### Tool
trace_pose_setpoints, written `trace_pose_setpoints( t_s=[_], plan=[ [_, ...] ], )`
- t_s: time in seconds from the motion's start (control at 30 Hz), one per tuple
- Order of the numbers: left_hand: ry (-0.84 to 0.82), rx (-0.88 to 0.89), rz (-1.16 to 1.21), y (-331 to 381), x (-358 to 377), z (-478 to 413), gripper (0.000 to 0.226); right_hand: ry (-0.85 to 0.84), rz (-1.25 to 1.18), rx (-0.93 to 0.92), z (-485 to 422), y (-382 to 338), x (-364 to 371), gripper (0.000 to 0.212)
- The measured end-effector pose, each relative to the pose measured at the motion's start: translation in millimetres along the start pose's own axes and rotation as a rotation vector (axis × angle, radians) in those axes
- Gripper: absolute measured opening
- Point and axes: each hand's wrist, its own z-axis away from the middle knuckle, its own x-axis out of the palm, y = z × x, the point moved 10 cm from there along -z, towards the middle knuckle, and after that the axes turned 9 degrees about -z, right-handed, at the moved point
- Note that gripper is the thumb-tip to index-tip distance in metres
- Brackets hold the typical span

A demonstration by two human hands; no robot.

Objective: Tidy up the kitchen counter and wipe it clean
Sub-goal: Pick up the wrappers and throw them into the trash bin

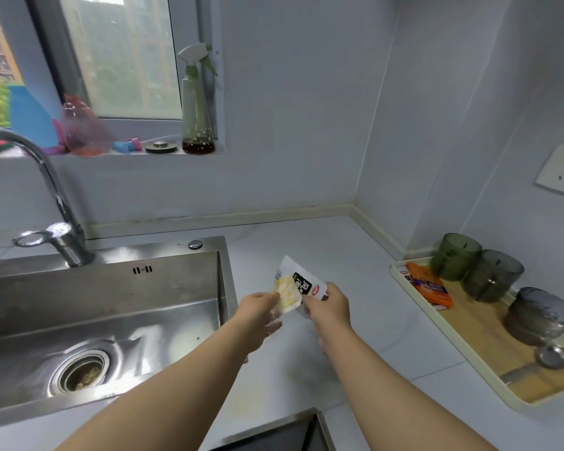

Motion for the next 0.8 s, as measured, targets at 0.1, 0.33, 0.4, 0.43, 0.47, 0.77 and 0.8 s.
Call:
trace_pose_setpoints(
  t_s=[0.1,0.33,0.4,0.43,0.47,0.77,0.8],
  plan=[
    [-0.005,0.017,0.098,-7,8,22,0.006,-0.069,-0.051,0.077,19,12,-7,0.019],
    [0.129,0.064,0.143,-36,-16,74,0.009,-0.263,-0.13,0.227,71,41,-5,0.021],
    [0.172,0.093,0.123,-42,-32,93,0.009,-0.325,-0.1,0.267,88,50,7,0.02],
    [0.213,0.11,0.081,-43,-41,98,0.01,-0.354,-0.075,0.286,95,54,13,0.018],
    [0.264,0.13,0.032,-43,-53,103,0.011,-0.387,-0.036,0.302,101,57,20,0.018],
    [0.5,0.267,-0.192,-35,-175,153,0.013,-0.508,0.119,0.314,159,70,114,0.006],
    [0.523,0.272,-0.199,-34,-192,158,0.013,-0.519,0.129,0.304,168,70,129,0.005]
  ],
)
